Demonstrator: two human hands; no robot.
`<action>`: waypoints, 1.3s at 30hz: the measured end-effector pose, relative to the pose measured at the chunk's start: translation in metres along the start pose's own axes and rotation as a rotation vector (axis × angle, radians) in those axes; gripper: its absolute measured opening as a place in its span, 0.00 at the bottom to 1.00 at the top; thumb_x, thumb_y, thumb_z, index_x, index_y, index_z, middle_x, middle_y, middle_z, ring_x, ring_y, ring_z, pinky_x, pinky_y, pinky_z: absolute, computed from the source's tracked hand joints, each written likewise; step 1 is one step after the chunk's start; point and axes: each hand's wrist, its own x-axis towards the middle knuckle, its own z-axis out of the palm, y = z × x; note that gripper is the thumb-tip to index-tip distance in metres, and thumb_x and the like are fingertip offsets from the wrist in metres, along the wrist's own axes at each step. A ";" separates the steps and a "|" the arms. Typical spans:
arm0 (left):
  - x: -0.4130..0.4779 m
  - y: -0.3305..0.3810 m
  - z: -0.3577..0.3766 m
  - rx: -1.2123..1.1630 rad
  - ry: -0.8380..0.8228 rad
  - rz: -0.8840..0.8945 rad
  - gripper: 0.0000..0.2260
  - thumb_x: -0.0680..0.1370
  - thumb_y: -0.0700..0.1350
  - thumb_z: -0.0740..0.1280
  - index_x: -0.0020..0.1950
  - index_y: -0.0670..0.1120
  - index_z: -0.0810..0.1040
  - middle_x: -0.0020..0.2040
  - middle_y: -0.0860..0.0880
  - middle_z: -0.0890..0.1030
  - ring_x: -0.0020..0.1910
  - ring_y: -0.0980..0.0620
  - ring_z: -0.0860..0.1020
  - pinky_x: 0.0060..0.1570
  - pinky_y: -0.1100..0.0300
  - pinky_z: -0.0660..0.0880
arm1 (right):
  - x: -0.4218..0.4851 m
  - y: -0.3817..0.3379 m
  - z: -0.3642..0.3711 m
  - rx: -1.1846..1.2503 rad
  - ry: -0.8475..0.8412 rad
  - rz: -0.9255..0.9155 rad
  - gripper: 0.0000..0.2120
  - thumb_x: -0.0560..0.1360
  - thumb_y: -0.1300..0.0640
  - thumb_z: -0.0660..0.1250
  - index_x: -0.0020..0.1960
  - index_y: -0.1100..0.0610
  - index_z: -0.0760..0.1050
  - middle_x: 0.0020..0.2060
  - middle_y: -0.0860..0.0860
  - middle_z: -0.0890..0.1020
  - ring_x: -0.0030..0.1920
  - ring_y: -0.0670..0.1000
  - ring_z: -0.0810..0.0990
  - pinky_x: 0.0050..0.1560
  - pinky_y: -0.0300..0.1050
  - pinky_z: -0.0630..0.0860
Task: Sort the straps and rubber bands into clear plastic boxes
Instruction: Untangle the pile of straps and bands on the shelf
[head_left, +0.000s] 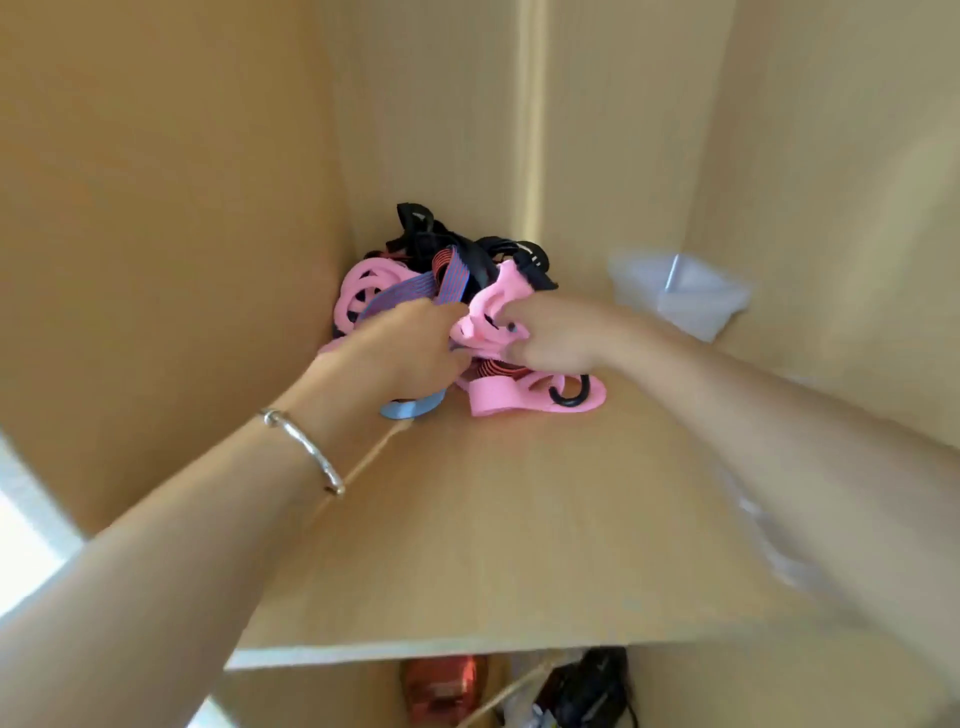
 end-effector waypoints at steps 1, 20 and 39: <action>-0.014 0.003 0.001 -0.007 -0.006 0.004 0.09 0.77 0.46 0.62 0.55 0.45 0.73 0.42 0.47 0.74 0.48 0.39 0.76 0.42 0.53 0.70 | -0.010 -0.004 0.003 -0.009 -0.001 0.018 0.07 0.77 0.60 0.60 0.41 0.52 0.68 0.40 0.51 0.71 0.43 0.55 0.69 0.35 0.45 0.61; -0.077 0.028 -0.019 0.063 0.068 -0.129 0.08 0.79 0.48 0.61 0.55 0.46 0.71 0.48 0.47 0.71 0.50 0.41 0.74 0.49 0.49 0.74 | -0.075 0.007 -0.006 0.099 0.104 0.065 0.12 0.78 0.57 0.60 0.59 0.58 0.76 0.59 0.55 0.75 0.60 0.56 0.71 0.54 0.46 0.71; -0.021 -0.003 0.016 0.297 0.011 -0.342 0.13 0.80 0.49 0.57 0.60 0.45 0.72 0.61 0.44 0.73 0.63 0.42 0.69 0.65 0.45 0.63 | 0.009 -0.012 0.014 0.079 0.133 -0.007 0.13 0.77 0.57 0.63 0.61 0.57 0.76 0.54 0.53 0.76 0.53 0.58 0.76 0.42 0.47 0.69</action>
